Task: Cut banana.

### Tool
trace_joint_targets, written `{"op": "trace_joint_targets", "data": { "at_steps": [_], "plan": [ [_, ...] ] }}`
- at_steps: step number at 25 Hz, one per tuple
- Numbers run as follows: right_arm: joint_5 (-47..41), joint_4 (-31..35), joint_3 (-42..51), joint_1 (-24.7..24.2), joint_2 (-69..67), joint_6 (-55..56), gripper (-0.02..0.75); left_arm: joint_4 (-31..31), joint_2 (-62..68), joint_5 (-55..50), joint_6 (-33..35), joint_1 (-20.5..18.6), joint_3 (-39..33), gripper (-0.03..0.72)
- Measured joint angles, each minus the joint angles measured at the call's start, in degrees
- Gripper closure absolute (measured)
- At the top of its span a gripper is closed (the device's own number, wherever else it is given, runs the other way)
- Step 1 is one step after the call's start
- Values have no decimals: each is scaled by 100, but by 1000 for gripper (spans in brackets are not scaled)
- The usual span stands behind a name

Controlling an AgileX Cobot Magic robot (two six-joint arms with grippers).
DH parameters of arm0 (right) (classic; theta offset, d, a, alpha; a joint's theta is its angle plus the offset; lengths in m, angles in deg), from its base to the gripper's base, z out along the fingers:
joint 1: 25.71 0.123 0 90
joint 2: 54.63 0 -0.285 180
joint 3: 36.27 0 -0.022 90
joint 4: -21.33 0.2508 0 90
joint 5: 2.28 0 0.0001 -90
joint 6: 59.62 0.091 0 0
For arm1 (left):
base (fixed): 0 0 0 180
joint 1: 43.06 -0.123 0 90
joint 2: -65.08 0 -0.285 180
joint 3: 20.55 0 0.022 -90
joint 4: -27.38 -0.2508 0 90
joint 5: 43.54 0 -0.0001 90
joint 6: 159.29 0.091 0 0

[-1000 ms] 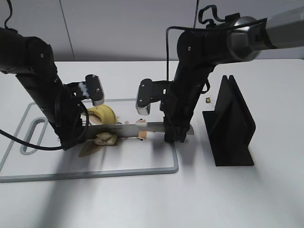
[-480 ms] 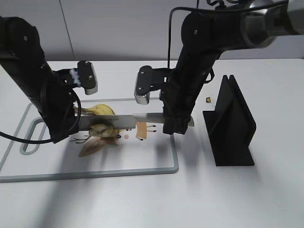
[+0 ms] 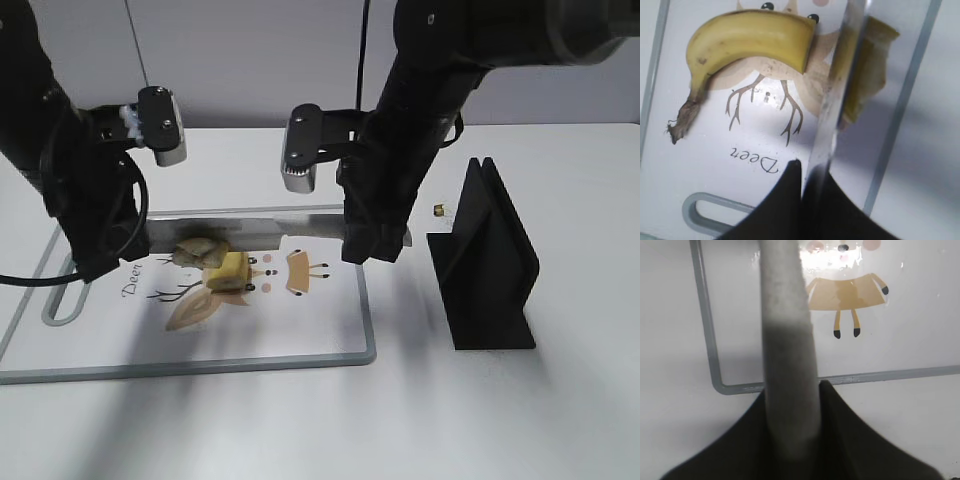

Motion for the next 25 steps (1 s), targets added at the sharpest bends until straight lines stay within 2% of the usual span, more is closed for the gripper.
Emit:
{"op": "trace_joint_targets", "data": {
  "at_steps": [17,18,20,25],
  "plan": [
    [-328,12,0,12,629,-216,564,91,-849,-406,-58,41,0,660],
    [-350,12,0,12,629,-216,564,108,-849,-399,-94,41,0,643],
    [-393,12,3,12,629,-210,569,173,-862,-320,-143,41,0,559],
    [-423,-6,29,12,629,-106,576,271,-867,-229,-232,41,5,255]
  ]
}}
